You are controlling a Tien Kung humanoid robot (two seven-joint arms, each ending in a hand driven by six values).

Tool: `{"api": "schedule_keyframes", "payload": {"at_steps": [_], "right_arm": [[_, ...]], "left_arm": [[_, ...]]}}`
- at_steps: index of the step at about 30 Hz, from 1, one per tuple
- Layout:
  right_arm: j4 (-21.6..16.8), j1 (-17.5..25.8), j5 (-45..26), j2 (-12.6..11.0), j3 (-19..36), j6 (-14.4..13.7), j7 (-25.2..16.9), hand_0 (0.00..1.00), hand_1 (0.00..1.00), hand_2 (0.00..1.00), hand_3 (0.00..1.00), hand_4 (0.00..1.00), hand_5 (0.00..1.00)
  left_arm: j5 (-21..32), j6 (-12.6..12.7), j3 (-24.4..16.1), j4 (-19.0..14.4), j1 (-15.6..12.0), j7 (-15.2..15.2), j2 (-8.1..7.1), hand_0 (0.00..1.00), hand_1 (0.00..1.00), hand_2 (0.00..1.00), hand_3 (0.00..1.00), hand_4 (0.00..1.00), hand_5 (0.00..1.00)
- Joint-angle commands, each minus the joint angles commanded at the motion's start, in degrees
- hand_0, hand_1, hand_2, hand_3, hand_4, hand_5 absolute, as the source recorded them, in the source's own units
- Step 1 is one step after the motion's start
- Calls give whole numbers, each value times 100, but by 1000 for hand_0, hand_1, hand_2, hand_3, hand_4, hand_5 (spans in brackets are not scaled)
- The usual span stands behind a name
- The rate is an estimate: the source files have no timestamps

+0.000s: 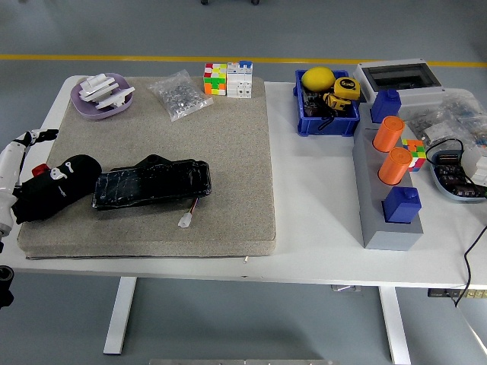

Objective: Pick the rag up,wipe the panel,place it on the desk

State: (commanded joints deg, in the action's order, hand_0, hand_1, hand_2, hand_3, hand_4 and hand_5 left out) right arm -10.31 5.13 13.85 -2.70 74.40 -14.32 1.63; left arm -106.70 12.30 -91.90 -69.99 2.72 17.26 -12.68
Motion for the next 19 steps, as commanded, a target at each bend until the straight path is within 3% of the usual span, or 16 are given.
{"api": "schedule_keyframes", "payload": {"at_steps": [19], "right_arm": [[0, 11, 158, 3, 175, -44, 42, 798, 677, 682, 597, 984, 456]], "left_arm": [[-22, -122, 130, 28, 1, -25, -192, 814, 801, 749, 743, 998, 640]]}}
